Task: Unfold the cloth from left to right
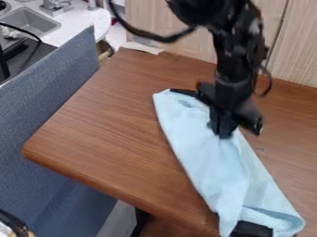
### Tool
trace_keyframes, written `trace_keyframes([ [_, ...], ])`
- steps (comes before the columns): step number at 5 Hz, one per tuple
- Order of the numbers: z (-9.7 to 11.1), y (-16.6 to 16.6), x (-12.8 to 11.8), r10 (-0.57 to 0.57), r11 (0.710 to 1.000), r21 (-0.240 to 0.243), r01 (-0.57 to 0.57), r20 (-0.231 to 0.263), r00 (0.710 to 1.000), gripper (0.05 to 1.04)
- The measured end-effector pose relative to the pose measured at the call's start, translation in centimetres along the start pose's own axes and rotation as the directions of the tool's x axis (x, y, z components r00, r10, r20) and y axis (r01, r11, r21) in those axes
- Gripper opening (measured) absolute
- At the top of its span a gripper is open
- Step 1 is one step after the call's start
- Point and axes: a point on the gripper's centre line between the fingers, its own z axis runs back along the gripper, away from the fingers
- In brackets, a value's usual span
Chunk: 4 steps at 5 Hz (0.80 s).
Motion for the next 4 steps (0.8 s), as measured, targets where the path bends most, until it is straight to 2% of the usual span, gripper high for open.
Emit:
trace_keyframes([
  [1, 2.7, 0.4, -1.5, 0.014, 1.0, 0.004, -0.014, 0.07, 0.997, 0.055],
  [2, 3.3, 1.6, -4.8, 0.062, 0.998, 0.023, -0.064, 0.082, 0.995, 0.055],
  [3, 1.6, 2.7, -8.3, 0.11, 0.994, 0.018, -0.111, 0.041, 0.993, 0.055],
  [4, -0.4, 3.5, -10.2, 0.149, 0.989, 0.002, -0.149, 0.013, 0.989, 0.055],
])
